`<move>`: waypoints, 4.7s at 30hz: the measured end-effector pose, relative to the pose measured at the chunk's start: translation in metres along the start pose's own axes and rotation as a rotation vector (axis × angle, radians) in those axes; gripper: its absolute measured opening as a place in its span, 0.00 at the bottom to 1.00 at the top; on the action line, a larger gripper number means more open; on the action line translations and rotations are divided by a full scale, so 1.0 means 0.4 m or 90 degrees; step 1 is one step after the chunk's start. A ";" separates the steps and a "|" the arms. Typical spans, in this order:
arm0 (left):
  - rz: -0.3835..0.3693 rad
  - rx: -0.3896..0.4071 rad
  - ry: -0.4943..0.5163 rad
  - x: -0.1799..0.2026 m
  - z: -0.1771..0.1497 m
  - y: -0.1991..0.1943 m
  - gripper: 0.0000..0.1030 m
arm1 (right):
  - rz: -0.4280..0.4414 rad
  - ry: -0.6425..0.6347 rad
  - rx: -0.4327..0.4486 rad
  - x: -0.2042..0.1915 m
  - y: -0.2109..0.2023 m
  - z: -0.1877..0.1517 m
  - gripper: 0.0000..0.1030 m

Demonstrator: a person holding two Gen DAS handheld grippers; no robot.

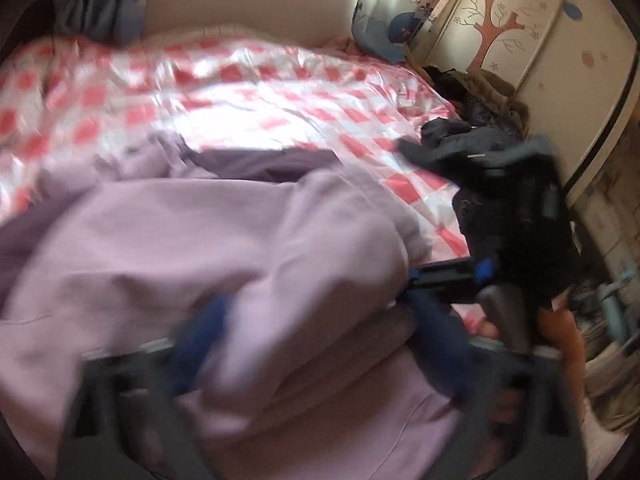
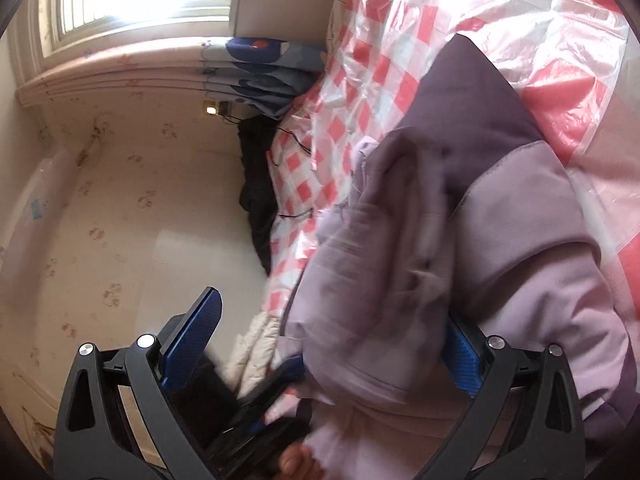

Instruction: Fold large clothes

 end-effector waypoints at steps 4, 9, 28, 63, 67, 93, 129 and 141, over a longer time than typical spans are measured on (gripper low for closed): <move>0.038 0.030 0.049 0.002 -0.012 -0.084 0.95 | -0.008 -0.004 -0.003 0.008 0.012 -0.003 0.93; 0.077 0.092 -0.030 -0.127 0.014 -0.189 0.95 | -0.046 -0.057 -0.016 0.006 0.029 -0.020 0.78; 0.228 0.081 -0.207 -0.512 -0.044 -0.184 0.95 | -0.241 -0.113 0.051 0.058 -0.036 -0.007 0.21; 0.302 0.092 -0.127 -0.495 -0.096 -0.169 0.95 | -0.395 -0.215 0.137 -0.046 -0.174 -0.072 0.42; 0.288 0.148 -0.153 -0.494 -0.067 -0.223 0.95 | -0.411 -0.328 0.165 -0.191 -0.153 -0.072 0.56; 0.319 0.151 -0.171 -0.524 -0.073 -0.224 0.95 | -0.581 -0.477 -0.017 -0.025 0.021 -0.102 0.65; 0.347 0.081 -0.181 -0.562 -0.116 -0.153 0.95 | -0.387 -0.485 -0.003 -0.168 -0.058 -0.121 0.87; 0.348 0.091 -0.188 -0.565 -0.111 -0.162 0.95 | -0.332 -0.504 -0.050 -0.203 0.052 -0.094 0.87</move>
Point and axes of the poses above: each gripper's, at about its wrist camera, not at the fingertips, and y roughly the way its jaws point, x to its right, z to its top, the point moved 6 cm from there along y, roughly the way its jaws point, and after that the axes turned 7 degrees about z, right-handed, at the moved point
